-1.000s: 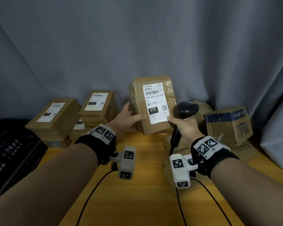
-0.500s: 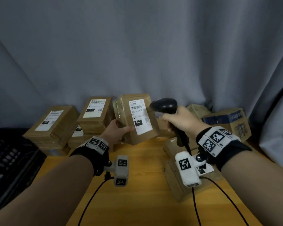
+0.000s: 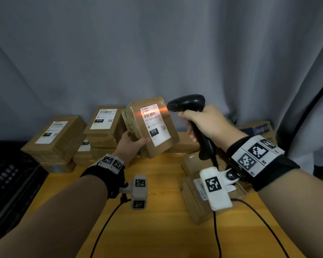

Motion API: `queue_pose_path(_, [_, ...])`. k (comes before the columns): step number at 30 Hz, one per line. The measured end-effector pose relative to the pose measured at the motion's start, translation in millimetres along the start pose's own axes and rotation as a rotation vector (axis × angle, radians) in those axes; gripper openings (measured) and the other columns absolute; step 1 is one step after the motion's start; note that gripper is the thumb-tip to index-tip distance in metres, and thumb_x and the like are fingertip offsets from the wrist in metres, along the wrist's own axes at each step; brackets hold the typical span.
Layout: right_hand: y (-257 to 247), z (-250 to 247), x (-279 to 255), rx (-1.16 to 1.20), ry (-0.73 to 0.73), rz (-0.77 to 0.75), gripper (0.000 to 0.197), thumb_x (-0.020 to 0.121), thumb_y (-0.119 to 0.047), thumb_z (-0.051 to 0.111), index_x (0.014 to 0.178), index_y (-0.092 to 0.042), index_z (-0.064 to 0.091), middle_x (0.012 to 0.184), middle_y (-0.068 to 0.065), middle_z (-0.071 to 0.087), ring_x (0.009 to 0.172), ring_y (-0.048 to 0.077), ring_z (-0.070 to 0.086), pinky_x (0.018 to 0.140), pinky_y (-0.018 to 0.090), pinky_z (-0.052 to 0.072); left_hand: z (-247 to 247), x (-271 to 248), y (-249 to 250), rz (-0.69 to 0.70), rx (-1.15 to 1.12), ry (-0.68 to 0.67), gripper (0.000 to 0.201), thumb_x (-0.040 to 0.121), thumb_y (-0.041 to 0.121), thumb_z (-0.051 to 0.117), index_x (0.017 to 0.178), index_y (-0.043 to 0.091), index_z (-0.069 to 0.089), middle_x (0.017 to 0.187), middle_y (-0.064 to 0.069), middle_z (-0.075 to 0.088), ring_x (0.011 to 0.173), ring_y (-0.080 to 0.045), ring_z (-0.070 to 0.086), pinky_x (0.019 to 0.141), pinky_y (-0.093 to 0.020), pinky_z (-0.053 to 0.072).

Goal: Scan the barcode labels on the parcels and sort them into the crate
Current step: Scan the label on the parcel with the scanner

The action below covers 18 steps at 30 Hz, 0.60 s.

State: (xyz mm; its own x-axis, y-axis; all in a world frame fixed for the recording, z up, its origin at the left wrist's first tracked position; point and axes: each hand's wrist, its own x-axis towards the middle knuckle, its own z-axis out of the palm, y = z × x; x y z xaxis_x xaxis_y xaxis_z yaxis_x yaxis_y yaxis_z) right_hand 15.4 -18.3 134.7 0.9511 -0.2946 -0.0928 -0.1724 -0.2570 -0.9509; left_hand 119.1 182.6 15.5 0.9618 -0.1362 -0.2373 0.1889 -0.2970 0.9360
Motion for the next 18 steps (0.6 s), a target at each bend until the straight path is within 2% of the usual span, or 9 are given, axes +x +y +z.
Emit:
queue_pose_path(2, [-6.1,-4.2,-1.0,0.001,-0.005,-0.008,0.029,0.085,-0.026,0.069,0.073,-0.001,0.061,0.054,0.015,0.059,0.042,0.024,0.054,0.044,0.027,0.048,4.4,0.3,0.0,0.009,0.025,0.017,0.069,0.076,0.03,0.079,0.133,0.012,0.043,0.117,-0.002,0.062,0.086,-0.011,0.062,0.06,-0.027,0.055])
queue_pose_path(3, [-8.7,-6.2,-2.2,-0.016,-0.018,-0.008,0.029,0.084,-0.027,0.069,0.073,-0.001,0.061,0.055,0.015,0.059,0.042,0.023,0.055,0.044,0.027,0.048,6.2,0.2,0.0,0.011,0.03,0.024,0.068,0.078,0.028,0.077,0.134,0.012,0.042,0.116,-0.002,0.061,0.084,-0.01,0.061,0.058,-0.026,0.054])
queue_pose_path(8, [-16.3,-9.5,-7.0,-0.12,-0.082,0.014,0.028,0.084,-0.027,0.068,0.073,-0.002,0.062,0.056,0.014,0.059,0.039,0.019,0.054,0.041,0.023,0.048,9.0,0.7,-1.1,0.012,0.056,0.001,0.074,0.077,0.029,0.077,0.138,0.011,0.039,0.122,-0.002,0.059,0.088,-0.01,0.059,0.056,-0.023,0.051])
queue_pose_path(12, [-22.1,-4.8,-2.7,-0.14,-0.097,0.011,0.027,0.084,-0.027,0.068,0.072,-0.003,0.062,0.052,0.012,0.06,0.039,0.02,0.056,0.043,0.024,0.049,11.4,-0.7,-0.1,0.01,0.086,-0.022,0.074,0.078,0.028,0.077,0.138,0.011,0.039,0.126,-0.005,0.06,0.096,-0.017,0.061,0.06,-0.025,0.052])
queue_pose_path(18, [-42.2,-5.6,5.1,-0.225,-0.111,0.036,0.029,0.084,-0.028,0.067,0.084,0.0,0.064,0.054,0.013,0.064,0.045,0.024,0.06,0.05,0.029,0.055,15.6,-6.9,5.7,0.047,0.114,-0.054,0.072,0.081,0.023,0.075,0.141,0.011,0.036,0.125,-0.002,0.057,0.099,-0.016,0.057,0.059,-0.017,0.047])
